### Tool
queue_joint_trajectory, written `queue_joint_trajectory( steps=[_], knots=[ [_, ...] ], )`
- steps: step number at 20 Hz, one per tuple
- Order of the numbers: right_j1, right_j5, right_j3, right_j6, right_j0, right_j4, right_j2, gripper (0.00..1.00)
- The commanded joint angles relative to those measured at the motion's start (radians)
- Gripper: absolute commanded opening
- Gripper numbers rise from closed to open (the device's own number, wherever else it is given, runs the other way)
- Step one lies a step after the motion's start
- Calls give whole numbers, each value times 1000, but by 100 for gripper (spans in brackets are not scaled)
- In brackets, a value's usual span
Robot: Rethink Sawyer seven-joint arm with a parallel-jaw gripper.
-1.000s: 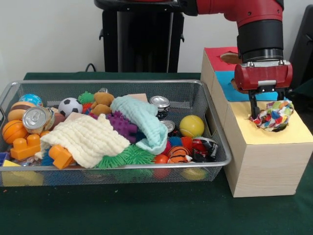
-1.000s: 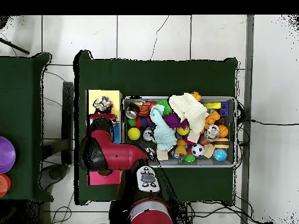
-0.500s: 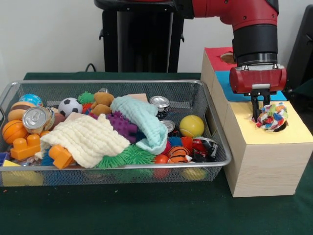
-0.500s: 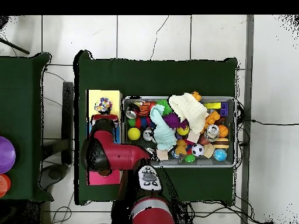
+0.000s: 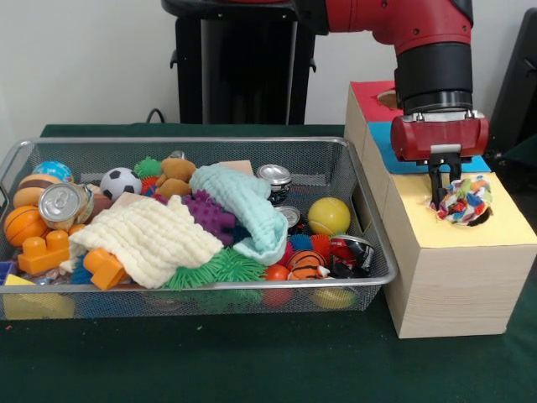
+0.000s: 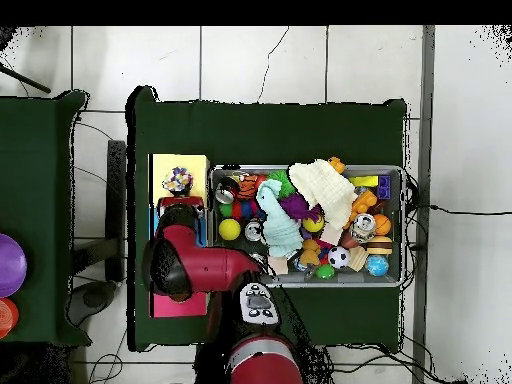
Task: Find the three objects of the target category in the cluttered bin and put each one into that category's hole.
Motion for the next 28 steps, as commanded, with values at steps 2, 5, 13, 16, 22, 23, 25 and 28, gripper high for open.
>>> queue_joint_trajectory(
  steps=[2,5,13,16,22,23,25,28],
  knots=[
    [147,86,-16,115,-27,-17,-62,0],
    [184,215,-75,33,58,57,-153,0],
    [176,455,-139,44,129,110,-223,0],
    [177,518,-167,62,144,108,-238,0],
    [178,582,-218,91,152,92,-252,0],
    [181,587,-229,94,149,88,-252,0],
    [184,591,-239,98,135,75,-249,0],
    [183,587,-230,109,132,64,-250,0]
  ],
)
